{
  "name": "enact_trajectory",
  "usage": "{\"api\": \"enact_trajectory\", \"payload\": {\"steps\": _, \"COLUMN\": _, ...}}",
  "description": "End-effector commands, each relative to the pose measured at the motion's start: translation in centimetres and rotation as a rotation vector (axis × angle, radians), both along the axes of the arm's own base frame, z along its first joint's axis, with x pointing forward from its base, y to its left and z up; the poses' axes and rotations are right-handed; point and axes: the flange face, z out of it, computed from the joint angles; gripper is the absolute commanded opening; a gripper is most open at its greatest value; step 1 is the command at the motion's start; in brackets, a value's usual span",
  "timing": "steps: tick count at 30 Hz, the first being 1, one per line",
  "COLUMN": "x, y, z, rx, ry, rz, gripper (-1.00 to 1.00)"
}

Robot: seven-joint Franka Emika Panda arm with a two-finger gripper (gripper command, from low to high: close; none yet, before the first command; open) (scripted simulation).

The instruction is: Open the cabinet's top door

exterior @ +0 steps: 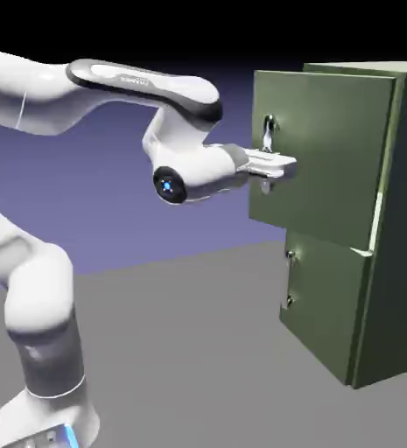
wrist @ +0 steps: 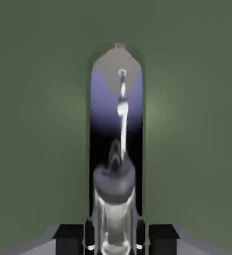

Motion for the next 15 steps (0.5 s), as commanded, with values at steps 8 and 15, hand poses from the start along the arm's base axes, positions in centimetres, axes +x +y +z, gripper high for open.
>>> {"api": "enact_trajectory", "payload": {"steps": 8, "x": -1.9, "y": -4.5, "z": -0.1, "rx": 0.008, "ry": 0.002, "rz": 0.182, "gripper": -1.00}}
{"api": "enact_trajectory", "payload": {"steps": 15, "x": -3.1, "y": -9.5, "z": -0.1, "rx": 0.008, "ry": 0.003, "rz": 0.373, "gripper": -1.00}}
